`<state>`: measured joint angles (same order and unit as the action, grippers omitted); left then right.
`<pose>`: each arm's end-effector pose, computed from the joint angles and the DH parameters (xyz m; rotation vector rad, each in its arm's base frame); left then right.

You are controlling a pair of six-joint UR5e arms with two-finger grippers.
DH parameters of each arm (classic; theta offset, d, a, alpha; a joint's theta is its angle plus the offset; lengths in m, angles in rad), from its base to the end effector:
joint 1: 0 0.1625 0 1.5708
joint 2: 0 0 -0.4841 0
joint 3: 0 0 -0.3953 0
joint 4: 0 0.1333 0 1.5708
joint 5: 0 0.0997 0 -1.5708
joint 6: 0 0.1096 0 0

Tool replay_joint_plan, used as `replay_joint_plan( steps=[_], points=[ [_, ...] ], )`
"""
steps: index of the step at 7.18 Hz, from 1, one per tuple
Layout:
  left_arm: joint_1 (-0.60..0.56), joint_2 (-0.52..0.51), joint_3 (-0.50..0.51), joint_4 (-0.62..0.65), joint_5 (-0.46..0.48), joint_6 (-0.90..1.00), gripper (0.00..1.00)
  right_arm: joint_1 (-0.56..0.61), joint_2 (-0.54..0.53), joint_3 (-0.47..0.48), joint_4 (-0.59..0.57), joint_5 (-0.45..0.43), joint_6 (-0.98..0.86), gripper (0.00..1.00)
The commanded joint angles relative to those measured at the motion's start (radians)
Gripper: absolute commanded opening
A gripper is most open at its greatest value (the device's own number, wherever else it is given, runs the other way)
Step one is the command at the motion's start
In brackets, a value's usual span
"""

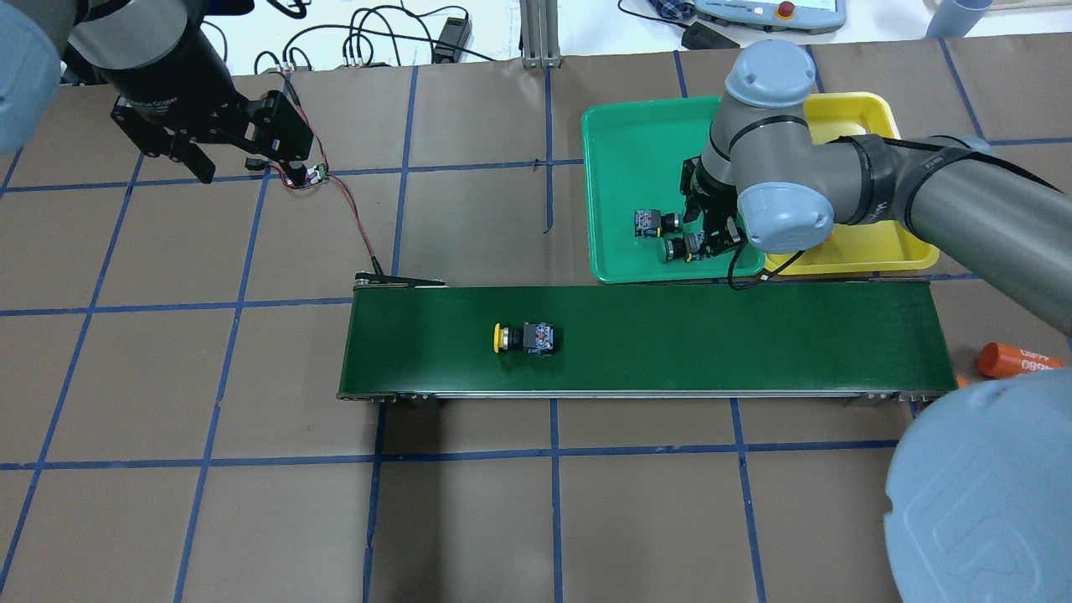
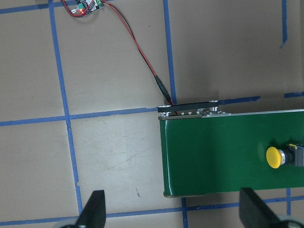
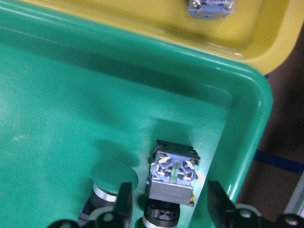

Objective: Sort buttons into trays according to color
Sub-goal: 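Carry green-capped button into green tray and open right gripper, then move right gripper to yellow-capped belt button and grasp it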

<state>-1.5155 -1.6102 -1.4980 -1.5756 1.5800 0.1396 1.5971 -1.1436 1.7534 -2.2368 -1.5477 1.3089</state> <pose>-0.1035 -0.5235 0.5527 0.1317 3.1266 -0.0431 0.1524 -0.6265 0.2729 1.8468 2.4753 -0.0461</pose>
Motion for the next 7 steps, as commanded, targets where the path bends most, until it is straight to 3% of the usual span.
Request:
replay_joint_plan(
  steps=[1, 3, 4, 5, 7],
  points=[
    [0.0, 0.0, -0.001, 0.0, 0.0, 0.0, 1.0, 0.001, -0.03, -0.002, 0.006, -0.003, -0.002, 1.0],
    [0.0, 0.0, 0.001, 0.0, 0.0, 0.0, 1.0, 0.016, -0.091, 0.008, 0.032, 0.008, 0.003, 1.0],
    [0.0, 0.0, 0.001, 0.003, 0.0, 0.0, 1.0, 0.044, -0.166, 0.024, 0.137, 0.009, 0.009, 1.0],
    [0.0, 0.0, 0.001, 0.003, 0.0, 0.0, 1.0, 0.061, -0.226, 0.058, 0.204, 0.011, 0.018, 1.0],
    [0.0, 0.0, 0.001, 0.003, 0.0, 0.0, 1.0, 0.067, -0.31, 0.167, 0.226, 0.014, 0.049, 1.0]
  ],
)
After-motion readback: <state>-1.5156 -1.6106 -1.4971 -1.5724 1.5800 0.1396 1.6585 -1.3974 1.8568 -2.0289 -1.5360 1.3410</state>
